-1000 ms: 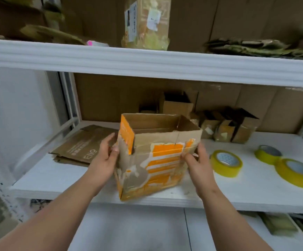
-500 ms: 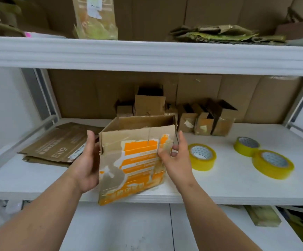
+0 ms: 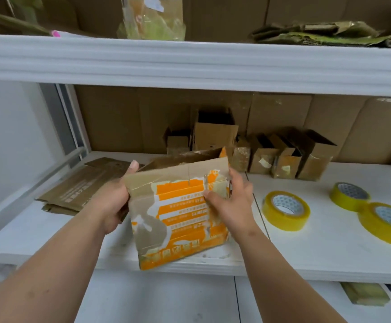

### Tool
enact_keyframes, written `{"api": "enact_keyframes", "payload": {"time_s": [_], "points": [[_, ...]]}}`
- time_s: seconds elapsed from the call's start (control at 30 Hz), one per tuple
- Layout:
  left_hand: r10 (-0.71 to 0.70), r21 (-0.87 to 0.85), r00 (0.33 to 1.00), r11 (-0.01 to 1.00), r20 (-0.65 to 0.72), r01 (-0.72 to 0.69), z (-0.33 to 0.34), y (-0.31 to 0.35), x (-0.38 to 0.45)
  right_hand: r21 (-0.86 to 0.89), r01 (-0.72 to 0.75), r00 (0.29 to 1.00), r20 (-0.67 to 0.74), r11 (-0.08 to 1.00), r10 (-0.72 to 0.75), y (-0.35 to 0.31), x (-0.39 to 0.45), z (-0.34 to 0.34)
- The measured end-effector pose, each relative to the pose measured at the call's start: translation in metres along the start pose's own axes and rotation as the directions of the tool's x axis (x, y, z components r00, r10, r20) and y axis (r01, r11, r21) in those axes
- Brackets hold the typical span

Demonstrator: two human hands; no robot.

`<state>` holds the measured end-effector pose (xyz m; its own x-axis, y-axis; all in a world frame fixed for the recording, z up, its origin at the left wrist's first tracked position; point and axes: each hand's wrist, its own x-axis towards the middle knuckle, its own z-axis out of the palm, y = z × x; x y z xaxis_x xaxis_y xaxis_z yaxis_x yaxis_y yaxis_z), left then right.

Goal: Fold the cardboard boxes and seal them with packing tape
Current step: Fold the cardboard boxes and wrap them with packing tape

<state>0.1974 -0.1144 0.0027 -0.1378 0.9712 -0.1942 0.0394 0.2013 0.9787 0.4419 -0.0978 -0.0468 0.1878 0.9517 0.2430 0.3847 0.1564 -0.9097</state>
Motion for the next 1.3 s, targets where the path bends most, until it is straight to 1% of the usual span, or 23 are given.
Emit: {"api": "enact_keyframes", "payload": {"time_s": [0.07, 0.13, 0.2, 0.27, 0.3, 0.33, 0.43, 0.5, 0.53, 0.63, 0.7, 0.77, 0.93, 1.03, 1.17, 1.23, 1.3], "points": [[-0.077, -0.172, 0.993, 0.983, -0.091, 0.060, -0.005, 0.001, 0.013, -0.055, 0.052, 0.997, -0.046, 0.997, -0.055, -0.002, -0.001, 0.012], [-0.132, -0.309, 0.973, 0.948, -0.188, 0.069, -0.014, 0.002, 0.027, -0.059, 0.118, 0.988, -0.089, 0.991, -0.123, -0.003, -0.003, 0.024], [-0.107, -0.396, 0.950, 0.918, -0.294, -0.019, -0.023, 0.006, 0.038, -0.036, 0.175, 0.977, -0.120, 0.984, -0.179, -0.004, -0.005, 0.036], [-0.046, -0.456, 0.942, 0.882, -0.332, -0.117, -0.028, 0.011, 0.044, -0.024, 0.214, 0.967, -0.136, 0.977, -0.215, -0.006, -0.005, 0.045], [-0.008, -0.448, 0.945, 0.882, -0.326, -0.147, -0.029, 0.012, 0.044, -0.019, 0.217, 0.967, -0.131, 0.976, -0.217, -0.006, -0.004, 0.048], [0.038, -0.402, 0.953, 0.901, -0.302, -0.163, -0.028, 0.012, 0.043, -0.007, 0.203, 0.972, -0.118, 0.979, -0.202, -0.005, -0.003, 0.049], [0.138, -0.145, 0.967, 0.974, -0.214, -0.172, -0.015, -0.003, 0.038, 0.015, 0.128, 0.989, -0.080, 0.992, -0.127, 0.003, 0.004, 0.044], [0.236, -0.011, 0.956, 0.970, -0.175, -0.242, -0.005, -0.014, 0.038, -0.007, 0.105, 0.991, -0.086, 0.994, -0.105, 0.008, 0.012, 0.036], [0.273, -0.003, 0.949, 0.961, -0.157, -0.277, 0.001, -0.017, 0.039, -0.003, 0.091, 0.991, -0.098, 0.996, -0.091, 0.010, 0.015, 0.032], [0.296, -0.068, 0.946, 0.950, -0.132, -0.306, 0.018, -0.019, 0.043, 0.038, 0.081, 0.989, -0.128, 0.996, -0.076, 0.021, 0.021, 0.017], [0.321, -0.056, 0.941, 0.943, -0.110, -0.328, 0.034, -0.017, 0.044, 0.020, 0.098, 0.984, -0.150, 0.995, -0.094, 0.030, 0.022, 0.005], [0.334, -0.065, 0.939, 0.939, -0.078, -0.339, 0.053, -0.017, 0.044, 0.007, 0.083, 0.981, -0.177, 0.997, -0.080, 0.041, 0.025, -0.010], [0.358, -0.015, 0.933, 0.933, -0.031, -0.359, 0.103, -0.019, 0.040, 0.049, 0.039, 0.979, -0.204, 0.998, -0.028, 0.063, 0.029, -0.061], [0.368, -0.011, 0.930, 0.930, 0.007, -0.368, 0.130, -0.019, 0.035, 0.065, 0.039, 0.978, -0.205, 0.997, -0.025, 0.073, 0.028, -0.090], [0.369, -0.006, 0.929, 0.929, -0.008, -0.369, 0.143, -0.015, 0.026, 0.010, 0.106, 0.984, -0.146, 0.994, -0.103, 0.074, 0.025, -0.113], [0.362, -0.004, 0.930, 0.932, -0.066, -0.363, 0.138, -0.016, 0.022, 0.022, 0.152, 0.986, -0.070, 0.988, -0.150, 0.068, 0.025, -0.115], [0.348, -0.005, 0.930, 0.936, -0.116, -0.351, 0.130, -0.017, 0.018, 0.057, 0.175, 0.983, 0.037, 0.983, -0.178, 0.064, 0.027, -0.114]]}}
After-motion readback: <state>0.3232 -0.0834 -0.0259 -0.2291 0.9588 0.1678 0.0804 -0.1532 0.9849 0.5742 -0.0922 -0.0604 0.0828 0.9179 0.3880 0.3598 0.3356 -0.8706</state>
